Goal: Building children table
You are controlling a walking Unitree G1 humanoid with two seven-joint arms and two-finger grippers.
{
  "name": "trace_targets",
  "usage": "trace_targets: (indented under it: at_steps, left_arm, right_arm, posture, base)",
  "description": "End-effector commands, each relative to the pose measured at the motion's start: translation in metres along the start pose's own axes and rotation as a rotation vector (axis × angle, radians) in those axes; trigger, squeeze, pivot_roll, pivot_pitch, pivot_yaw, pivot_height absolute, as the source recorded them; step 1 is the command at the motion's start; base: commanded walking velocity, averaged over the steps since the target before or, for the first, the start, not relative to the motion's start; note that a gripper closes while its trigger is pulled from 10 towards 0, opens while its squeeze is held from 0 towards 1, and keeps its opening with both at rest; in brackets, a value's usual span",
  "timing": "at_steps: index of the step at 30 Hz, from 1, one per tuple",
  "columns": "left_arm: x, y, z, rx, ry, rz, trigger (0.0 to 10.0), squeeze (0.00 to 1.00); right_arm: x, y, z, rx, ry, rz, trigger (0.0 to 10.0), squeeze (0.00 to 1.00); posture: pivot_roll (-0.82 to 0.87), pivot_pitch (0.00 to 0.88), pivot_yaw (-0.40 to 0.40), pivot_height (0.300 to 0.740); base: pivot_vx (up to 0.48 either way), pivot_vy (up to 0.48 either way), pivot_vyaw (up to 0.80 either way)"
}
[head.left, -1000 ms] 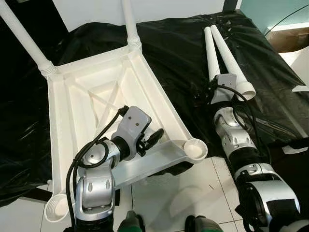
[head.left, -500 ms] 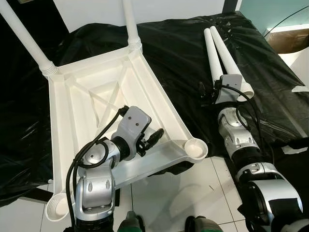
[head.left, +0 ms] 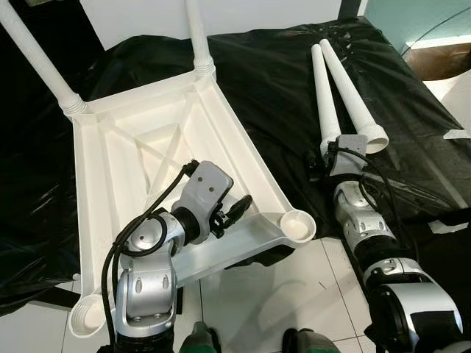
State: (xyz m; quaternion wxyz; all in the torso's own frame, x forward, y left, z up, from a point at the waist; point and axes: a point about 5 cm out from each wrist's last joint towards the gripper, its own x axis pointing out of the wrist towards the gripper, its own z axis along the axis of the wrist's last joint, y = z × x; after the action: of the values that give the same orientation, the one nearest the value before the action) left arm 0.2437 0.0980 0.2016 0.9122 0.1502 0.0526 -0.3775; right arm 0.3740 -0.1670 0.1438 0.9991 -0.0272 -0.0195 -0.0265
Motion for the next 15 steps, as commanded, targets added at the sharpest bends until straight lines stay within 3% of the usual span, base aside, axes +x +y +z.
trace_targets:
  at_steps: [1,15]
  left_arm:
    - [0.0019,0.0034,-0.0023,-0.068,-0.011,0.234,10.0,0.00]
    - [0.0012,0.0034,-0.0030,-0.073,-0.007,0.240,10.0,0.00]
  right_arm:
    - [-0.0020,0.0040,-0.0093,0.015,0.045,0.007,10.0,0.00]
    - [-0.0021,0.0048,-0.0014,0.007,-0.008,0.012,10.0,0.00]
  posture:
    - [0.16,0.143,0.068,0.740]
    - [0.16,0.149,0.063,0.740]
  base:
    - [0.000,0.000,0.00]
    - [0.000,0.000,0.00]
